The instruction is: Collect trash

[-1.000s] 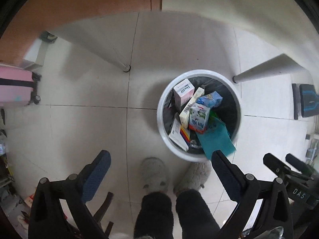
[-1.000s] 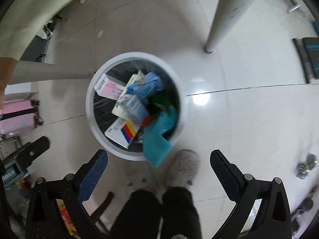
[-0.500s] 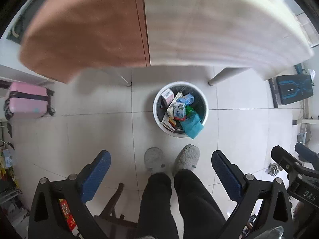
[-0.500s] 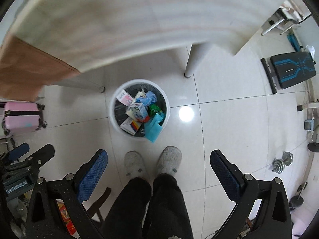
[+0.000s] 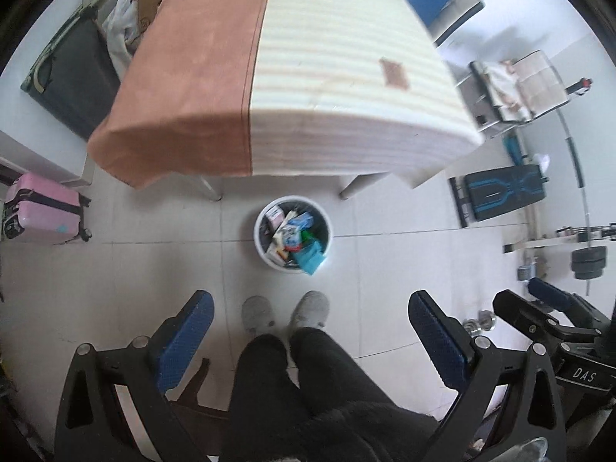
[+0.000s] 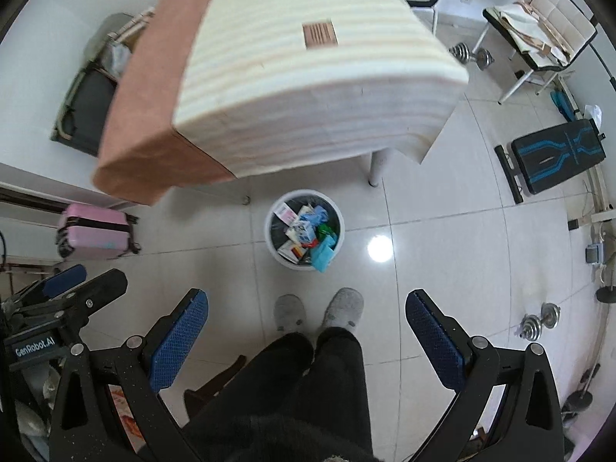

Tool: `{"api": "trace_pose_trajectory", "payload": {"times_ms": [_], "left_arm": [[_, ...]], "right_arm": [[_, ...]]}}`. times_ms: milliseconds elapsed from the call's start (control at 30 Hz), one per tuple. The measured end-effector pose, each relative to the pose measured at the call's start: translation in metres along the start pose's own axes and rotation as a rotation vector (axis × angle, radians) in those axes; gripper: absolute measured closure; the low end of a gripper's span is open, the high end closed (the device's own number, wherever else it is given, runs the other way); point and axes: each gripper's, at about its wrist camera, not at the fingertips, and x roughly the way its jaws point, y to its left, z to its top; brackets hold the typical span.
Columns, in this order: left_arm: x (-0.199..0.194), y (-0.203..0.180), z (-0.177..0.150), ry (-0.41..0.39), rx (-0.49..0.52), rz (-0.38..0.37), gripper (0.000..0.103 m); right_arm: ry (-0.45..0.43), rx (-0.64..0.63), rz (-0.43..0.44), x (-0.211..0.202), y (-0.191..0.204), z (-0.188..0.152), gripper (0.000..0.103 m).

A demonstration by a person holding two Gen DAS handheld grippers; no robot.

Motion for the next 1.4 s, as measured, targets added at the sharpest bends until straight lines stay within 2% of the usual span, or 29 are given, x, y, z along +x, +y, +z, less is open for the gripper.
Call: {"api": "trace_pose_trajectory", "payload": {"times_ms": [300, 500, 800, 1400], "left_arm": [[-0.072, -0.012, -0.007, -0.089, 0.017, -0.117, 0.000], [-0.105, -0.013, -0.011, -0.128, 0.011, -0.156, 0.000], [-0.129, -0.007, -0.021, -0.150, -0.004, -0.182, 0.000], [-0.126, -0.003, -0.030, -0.121, -0.040, -0.185, 0.000]], "right_arm": [[-0.052, -0.027, 0.134, -0.095, 0.023, -0.011, 0.000], [-0.090, -0.058, 0.170, -0.139, 0.037, -0.015, 0.000], [-0.085, -0.077, 0.181, -0.155, 0.047, -0.016, 0.000], [-0.047, -0.110, 0.178, -0.146, 0.063, -0.019, 0.000]]}}
